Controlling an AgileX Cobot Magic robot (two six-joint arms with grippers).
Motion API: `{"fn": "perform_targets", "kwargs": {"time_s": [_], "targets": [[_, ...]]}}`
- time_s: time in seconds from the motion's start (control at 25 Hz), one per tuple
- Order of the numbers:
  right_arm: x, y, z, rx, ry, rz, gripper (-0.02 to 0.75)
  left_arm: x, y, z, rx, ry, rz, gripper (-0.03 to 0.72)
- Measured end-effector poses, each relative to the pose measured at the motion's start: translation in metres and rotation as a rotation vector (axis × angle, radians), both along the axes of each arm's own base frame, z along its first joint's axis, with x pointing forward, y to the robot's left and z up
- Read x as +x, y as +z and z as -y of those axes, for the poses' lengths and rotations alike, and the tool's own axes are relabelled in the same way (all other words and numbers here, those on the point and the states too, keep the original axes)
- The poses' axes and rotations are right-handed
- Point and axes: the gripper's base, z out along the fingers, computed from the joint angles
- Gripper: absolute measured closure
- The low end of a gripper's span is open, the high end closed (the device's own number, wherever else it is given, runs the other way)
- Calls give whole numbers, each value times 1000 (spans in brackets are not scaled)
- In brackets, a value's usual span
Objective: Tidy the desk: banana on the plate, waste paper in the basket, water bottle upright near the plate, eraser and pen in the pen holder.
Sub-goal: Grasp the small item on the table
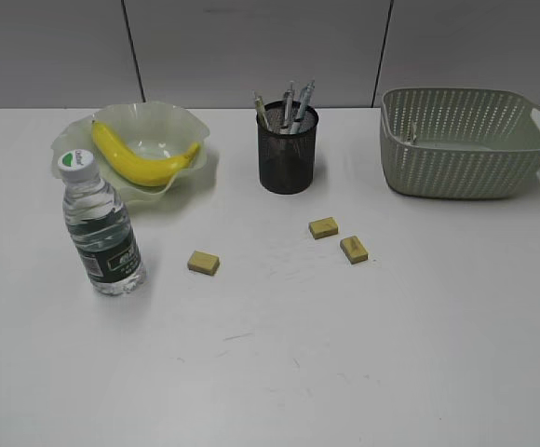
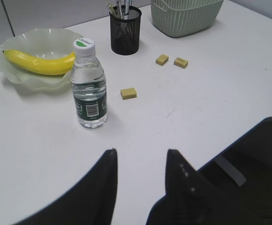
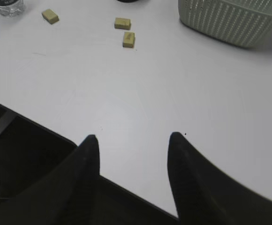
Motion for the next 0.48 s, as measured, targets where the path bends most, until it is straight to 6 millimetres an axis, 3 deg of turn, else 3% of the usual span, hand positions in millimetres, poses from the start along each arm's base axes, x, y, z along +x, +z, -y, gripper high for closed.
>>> {"fn": "perform_targets", "kwargs": {"time_s": [0.28, 0.48], "targets": [[-8, -3, 4, 37, 28, 66, 353, 3, 0, 4, 25, 1, -19, 429], [-6, -5, 2, 42, 34, 83, 353, 25, 4, 29, 145, -4, -117, 429]]}}
